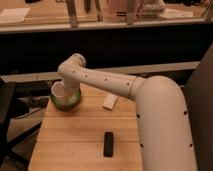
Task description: Place the ceramic cup in the ceramic bowl
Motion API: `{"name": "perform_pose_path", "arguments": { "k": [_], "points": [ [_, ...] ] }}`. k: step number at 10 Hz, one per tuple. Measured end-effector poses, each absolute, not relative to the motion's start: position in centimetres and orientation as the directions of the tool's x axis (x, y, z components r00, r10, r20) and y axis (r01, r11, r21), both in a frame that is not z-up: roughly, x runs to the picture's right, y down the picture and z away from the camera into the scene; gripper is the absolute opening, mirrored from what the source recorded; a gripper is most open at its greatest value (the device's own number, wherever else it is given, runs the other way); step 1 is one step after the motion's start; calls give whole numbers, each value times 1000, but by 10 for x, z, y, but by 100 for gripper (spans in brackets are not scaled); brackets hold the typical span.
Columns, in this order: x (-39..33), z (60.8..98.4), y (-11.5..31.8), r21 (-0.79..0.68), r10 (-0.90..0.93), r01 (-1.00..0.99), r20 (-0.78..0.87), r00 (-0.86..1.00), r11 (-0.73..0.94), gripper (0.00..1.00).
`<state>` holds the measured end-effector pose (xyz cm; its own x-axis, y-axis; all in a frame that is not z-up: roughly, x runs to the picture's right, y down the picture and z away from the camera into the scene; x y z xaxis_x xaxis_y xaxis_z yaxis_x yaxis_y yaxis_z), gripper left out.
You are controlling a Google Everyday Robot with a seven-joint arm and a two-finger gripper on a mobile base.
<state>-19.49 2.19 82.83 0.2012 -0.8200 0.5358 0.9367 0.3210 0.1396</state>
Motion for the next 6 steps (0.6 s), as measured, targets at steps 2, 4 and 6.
{"name": "perform_pose_path", "arguments": {
  "k": [2, 4, 6],
  "points": [
    [-194, 830, 20, 138, -820, 936, 534, 204, 323, 0],
    [-193, 832, 16, 137, -821, 935, 532, 210, 328, 0],
    [-193, 833, 13, 137, -821, 934, 530, 213, 330, 0]
  ]
}}
